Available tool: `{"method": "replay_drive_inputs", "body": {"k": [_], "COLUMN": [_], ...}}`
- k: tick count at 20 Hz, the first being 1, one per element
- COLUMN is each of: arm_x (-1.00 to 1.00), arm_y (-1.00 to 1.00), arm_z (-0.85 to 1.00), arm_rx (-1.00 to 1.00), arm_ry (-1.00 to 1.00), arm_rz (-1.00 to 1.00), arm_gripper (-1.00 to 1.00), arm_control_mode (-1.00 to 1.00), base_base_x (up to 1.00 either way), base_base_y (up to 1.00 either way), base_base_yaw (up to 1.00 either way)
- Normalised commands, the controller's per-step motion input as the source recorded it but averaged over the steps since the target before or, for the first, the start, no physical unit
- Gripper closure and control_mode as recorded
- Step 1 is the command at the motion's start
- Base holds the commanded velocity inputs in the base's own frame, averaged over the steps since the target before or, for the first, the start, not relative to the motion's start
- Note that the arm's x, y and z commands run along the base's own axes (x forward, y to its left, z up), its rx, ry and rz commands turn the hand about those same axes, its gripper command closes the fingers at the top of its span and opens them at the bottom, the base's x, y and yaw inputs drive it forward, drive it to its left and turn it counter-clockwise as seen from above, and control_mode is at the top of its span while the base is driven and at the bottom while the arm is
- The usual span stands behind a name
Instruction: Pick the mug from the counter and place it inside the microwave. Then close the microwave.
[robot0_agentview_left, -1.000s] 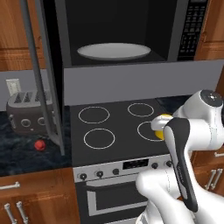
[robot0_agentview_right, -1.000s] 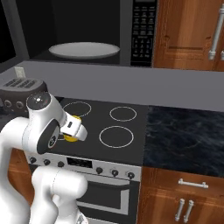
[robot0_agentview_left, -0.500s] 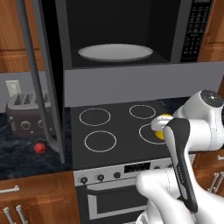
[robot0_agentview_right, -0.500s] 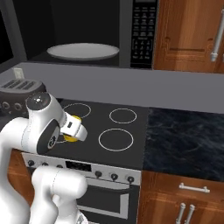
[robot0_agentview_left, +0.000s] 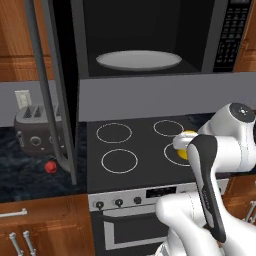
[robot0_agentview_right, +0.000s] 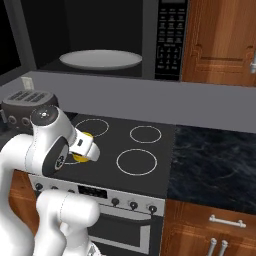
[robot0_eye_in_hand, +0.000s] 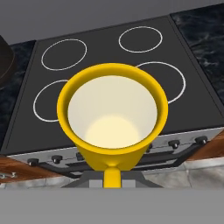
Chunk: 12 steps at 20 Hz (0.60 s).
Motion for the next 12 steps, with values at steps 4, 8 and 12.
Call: {"method": "replay_drive_inputs", "body": {"k": [4, 8, 12], "arm_x": [0.00, 0.00, 0.00], "arm_y": [0.00, 0.00, 0.00], "arm_z": [0.00, 0.00, 0.00], "arm_rx": [0.00, 0.00, 0.00], "arm_ry": [0.00, 0.00, 0.00], "arm_rz": [0.00, 0.00, 0.00], "arm_gripper": [1.00, 1.00, 1.00], "arm_control_mode": [1.00, 1.00, 1.00], "base_base_x": [0.24, 0.06, 0.00], "base_base_y": [0.11, 0.00, 0.00], "base_base_yaw": [0.15, 0.02, 0.00]}}
